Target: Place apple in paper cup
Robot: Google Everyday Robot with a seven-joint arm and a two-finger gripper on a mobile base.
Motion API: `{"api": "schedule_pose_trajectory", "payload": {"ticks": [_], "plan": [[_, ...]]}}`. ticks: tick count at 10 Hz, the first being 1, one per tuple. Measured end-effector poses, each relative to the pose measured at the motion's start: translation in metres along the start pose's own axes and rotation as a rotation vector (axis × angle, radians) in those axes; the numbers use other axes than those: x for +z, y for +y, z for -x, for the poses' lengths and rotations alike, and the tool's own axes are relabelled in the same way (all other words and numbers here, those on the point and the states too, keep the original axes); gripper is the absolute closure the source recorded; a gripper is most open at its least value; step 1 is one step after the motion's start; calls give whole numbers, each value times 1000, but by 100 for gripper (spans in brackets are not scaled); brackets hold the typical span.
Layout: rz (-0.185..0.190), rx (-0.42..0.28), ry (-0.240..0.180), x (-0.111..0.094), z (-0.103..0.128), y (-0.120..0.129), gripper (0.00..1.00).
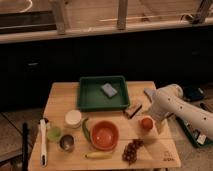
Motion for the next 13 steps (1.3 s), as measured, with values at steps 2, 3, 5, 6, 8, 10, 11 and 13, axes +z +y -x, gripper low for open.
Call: {"api": "schedule_pose_trajectory", "payload": {"ticks": [2, 3, 5, 6, 8, 10, 11, 13], "plan": [[2, -17, -6, 2, -2, 0, 20], [4, -22, -8, 2, -3, 1, 20], [4, -38, -13, 4, -5, 1, 20], [4, -47, -16, 5, -5, 0, 20], [3, -63, -22, 6, -5, -1, 20], [2, -75, -29, 7, -5, -2, 25], [2, -80, -32, 8, -5, -2, 25], [1, -89, -37, 9, -5, -3, 25]]}}
